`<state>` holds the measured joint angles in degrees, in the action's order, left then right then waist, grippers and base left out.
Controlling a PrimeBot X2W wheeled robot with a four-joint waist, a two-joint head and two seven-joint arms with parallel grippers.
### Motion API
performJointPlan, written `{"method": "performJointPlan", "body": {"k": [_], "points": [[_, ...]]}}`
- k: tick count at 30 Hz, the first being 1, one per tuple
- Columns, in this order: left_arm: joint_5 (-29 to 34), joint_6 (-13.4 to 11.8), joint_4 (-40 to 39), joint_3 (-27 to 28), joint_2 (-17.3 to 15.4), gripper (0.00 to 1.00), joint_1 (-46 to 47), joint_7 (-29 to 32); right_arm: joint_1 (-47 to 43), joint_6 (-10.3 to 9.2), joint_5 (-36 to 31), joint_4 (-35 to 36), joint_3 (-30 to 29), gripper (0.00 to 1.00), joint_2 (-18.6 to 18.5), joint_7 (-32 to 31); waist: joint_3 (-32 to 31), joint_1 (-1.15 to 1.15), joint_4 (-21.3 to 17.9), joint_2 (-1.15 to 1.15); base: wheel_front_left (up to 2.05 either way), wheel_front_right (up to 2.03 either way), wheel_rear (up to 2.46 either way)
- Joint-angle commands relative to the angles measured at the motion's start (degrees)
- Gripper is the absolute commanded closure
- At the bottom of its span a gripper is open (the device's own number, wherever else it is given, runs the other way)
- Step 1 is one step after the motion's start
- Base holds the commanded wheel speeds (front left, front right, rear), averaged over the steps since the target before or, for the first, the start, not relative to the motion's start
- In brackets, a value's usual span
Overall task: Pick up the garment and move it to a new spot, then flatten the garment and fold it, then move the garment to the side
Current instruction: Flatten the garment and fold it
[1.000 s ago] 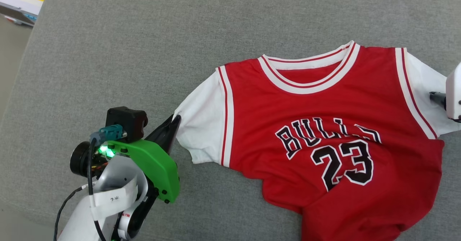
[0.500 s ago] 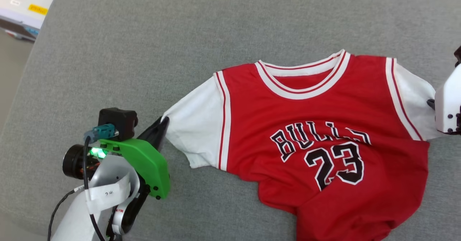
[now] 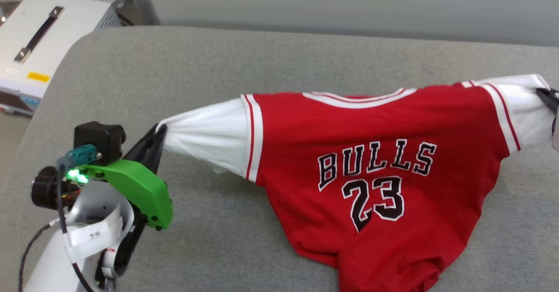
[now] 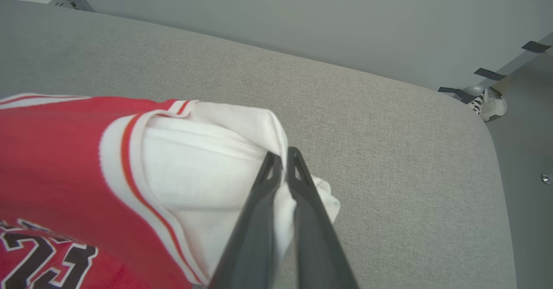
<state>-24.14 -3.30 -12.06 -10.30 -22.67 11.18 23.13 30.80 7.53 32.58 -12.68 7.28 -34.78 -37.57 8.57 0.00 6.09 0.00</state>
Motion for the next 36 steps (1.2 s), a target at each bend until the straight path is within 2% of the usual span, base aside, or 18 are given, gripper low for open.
{"method": "performJointPlan", "body": {"k": [1,11,17,24,31,36], "points": [[0.3,-0.4,-0.7,0.9,-0.9,1.00,0.8,-0.7,-1.2,-0.04,0.9,1.4,-0.9,1.00,-0.8,0.9,-3.6,0.00,-3.0,0.00,0.00,0.00,0.00],[1.6,-1.5,-7.6,5.6,-3.9,1.00,3.6,-3.7,-3.2,-0.04,2.3,13.2,-7.4,1.00,-1.1,2.4,-5.6,0.00,-5.7,0.00,0.00,0.00,0.00],[2.1,-1.1,-10.8,7.8,-5.7,1.00,8.6,-6.1,-0.7,-0.04,1.8,19.8,-11.8,1.00,1.0,3.2,-5.1,0.00,-6.8,0.00,0.00,0.00,0.00],[1.9,0.5,-10.5,9.2,-7.8,1.00,15.3,-7.5,4.5,-0.04,0.8,19.8,-12.4,1.00,0.8,4.9,-2.5,0.00,-7.1,0.00,0.00,0.00,0.00],[0.9,4.4,-6.3,8.7,-11.6,1.00,23.5,-6.0,12.4,-0.04,-0.7,16.3,-10.1,1.00,-0.8,7.4,3.5,0.00,-7.1,0.00,0.00,0.00,0.00],[0.3,7.6,-1.2,7.3,-14.1,1.00,32.3,-5.3,20.8,-0.04,-2.3,10.7,-7.7,1.00,-1.6,9.9,9.2,0.00,-7.0,0.00,0.00,0.00,0.00]]}}
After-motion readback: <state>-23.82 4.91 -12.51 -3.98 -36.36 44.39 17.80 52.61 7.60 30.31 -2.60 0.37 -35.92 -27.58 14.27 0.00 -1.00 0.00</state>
